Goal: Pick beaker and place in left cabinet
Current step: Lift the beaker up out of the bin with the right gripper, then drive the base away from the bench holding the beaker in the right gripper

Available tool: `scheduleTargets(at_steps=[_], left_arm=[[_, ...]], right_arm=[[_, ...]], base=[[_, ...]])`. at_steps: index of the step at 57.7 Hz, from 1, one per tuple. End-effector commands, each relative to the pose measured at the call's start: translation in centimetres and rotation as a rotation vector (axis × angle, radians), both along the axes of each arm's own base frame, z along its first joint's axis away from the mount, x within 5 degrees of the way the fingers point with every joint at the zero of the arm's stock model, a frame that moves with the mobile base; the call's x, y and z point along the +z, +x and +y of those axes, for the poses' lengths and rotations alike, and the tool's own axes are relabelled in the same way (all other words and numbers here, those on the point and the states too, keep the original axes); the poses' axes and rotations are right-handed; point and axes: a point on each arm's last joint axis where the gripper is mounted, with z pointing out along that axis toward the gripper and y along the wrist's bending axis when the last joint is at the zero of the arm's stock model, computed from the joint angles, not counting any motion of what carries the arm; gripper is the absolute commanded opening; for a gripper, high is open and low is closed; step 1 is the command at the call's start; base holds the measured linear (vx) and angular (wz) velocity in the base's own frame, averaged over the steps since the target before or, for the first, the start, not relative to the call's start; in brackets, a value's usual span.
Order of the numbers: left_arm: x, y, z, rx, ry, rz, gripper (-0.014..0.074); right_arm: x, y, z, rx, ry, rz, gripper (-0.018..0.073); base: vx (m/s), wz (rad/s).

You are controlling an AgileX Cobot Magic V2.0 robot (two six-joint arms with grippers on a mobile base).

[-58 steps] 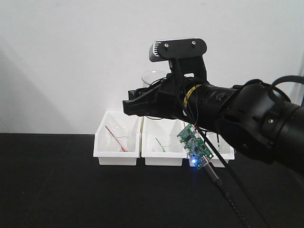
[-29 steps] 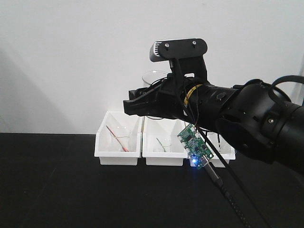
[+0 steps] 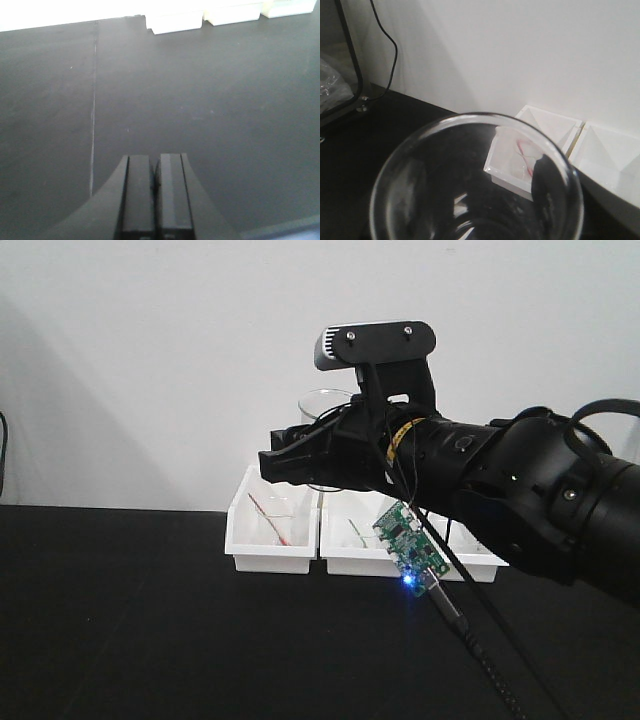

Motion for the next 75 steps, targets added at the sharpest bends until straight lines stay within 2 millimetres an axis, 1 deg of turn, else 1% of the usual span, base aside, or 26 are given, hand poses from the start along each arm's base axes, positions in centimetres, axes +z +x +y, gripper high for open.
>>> scheduleTargets(at_steps=[1,21,39,54,75], left_arm=[[1.41,0.09,0.02,0.005,-0.034,-0.106,-0.0006],[1.41,0.09,0.02,0.005,-0.034,-0.106,-0.0006],[1.41,0.09,0.02,0.005,-0.034,-0.106,-0.0006],[1.41,0.09,0.02,0.005,-0.034,-0.106,-0.0006],[1.41,0.09,0.02,0.005,-0.034,-0.106,-0.0006]], right_arm=[[3.53,-1.18,-0.74,0.031,0.073,-0.124,0.0054],[3.53,-1.18,-0.74,0.031,0.073,-0.124,0.0054],[3.53,-1.18,-0.74,0.031,0.073,-0.124,0.0054],[3.53,-1.18,-0.74,0.031,0.073,-0.124,0.0054],[3.52,-1.18,-0.75,0.03,0.071,-0.123,0.0054]], base=[[-0.15,0.05],[-0.19,0.06],[-0.21,0.28],[-0.2,0.47],[-0.16,0.69]])
